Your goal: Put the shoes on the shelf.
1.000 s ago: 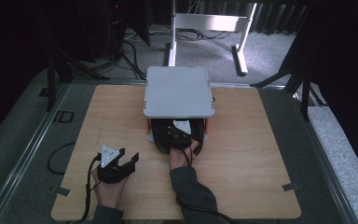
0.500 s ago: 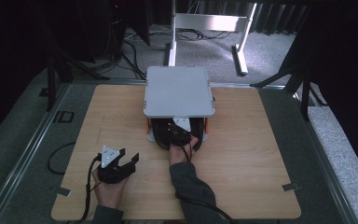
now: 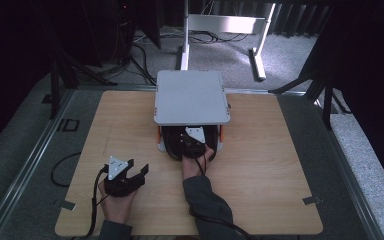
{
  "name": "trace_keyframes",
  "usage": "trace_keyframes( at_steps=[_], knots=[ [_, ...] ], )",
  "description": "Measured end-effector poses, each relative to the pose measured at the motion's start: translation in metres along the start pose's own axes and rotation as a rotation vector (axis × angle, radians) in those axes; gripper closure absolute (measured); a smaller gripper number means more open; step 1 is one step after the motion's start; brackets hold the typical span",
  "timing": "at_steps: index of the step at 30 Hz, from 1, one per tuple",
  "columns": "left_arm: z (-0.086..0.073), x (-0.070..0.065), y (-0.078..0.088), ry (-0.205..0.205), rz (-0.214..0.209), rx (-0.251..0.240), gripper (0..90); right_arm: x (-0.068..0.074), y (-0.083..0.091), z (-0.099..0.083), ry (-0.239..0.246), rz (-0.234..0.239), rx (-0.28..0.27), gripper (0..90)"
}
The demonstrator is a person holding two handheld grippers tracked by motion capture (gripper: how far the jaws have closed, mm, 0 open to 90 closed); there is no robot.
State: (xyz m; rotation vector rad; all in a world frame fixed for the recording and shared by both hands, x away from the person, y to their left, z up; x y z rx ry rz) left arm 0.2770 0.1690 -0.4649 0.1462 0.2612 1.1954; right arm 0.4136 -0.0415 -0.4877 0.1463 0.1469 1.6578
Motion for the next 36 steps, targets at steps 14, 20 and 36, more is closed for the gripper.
trace_keyframes(
  at_steps=[14,20,36],
  knots=[
    [0.0,0.003,0.001,-0.002,0.007,0.003,40.8,-0.029,0.035,0.012,-0.023,0.102,0.095,49.8],
    [-0.002,0.005,0.001,0.0,0.013,0.01,40.6,-0.052,0.047,0.024,0.002,0.188,0.202,47.7],
    [-0.005,0.009,-0.002,-0.005,0.024,0.035,40.7,-0.109,0.059,0.037,0.002,0.279,0.304,46.4]
  ],
)
Point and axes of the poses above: each handheld gripper's, and its own axes: y roughly backward along the jaws, z roughly out of its top, x roughly to its left, the point moved 1 cm from there along -y, roughly forward along the jaws, and after that the axes turned 13 degrees about -x, right-handed, at the moved point
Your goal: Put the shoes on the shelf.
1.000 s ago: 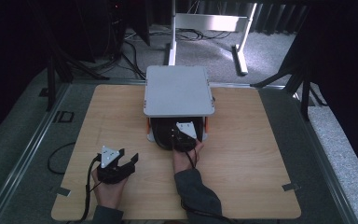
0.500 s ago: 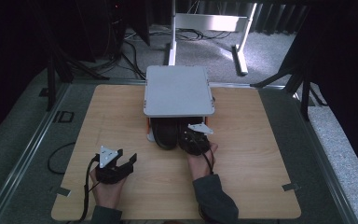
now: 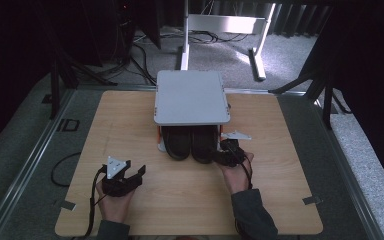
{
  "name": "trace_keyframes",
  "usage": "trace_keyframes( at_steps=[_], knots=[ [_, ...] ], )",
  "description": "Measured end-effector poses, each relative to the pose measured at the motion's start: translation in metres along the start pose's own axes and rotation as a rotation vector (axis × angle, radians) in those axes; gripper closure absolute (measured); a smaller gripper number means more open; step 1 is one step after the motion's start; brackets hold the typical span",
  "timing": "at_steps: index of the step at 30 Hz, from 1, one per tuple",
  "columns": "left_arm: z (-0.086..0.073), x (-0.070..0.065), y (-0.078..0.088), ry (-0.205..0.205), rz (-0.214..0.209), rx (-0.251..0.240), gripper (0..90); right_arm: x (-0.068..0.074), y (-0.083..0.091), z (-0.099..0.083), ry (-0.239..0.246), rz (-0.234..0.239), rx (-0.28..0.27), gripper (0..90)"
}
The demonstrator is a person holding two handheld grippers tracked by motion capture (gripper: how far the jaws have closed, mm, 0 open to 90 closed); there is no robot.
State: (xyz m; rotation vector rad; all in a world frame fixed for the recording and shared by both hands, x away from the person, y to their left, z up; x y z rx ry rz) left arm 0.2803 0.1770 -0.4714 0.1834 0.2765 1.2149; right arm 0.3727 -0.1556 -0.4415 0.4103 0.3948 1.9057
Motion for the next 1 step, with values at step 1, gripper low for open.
trace_keyframes(
  at_steps=[1],
  knots=[
    [0.0001,0.0003,-0.0001,0.0,0.0,0.0,40.7,0.0,0.0,0.0,0.0,0.0,0.0,46.4]
  ],
)
Point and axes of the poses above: each handheld gripper's, and its own axes: y roughly backward along the jaws, z roughly out of its top, x roughly to its left, the point moved 1 cm from there along -y, roughly forward along the jaws, and after that the axes turned 13 degrees about -x, right-handed, at the moved point
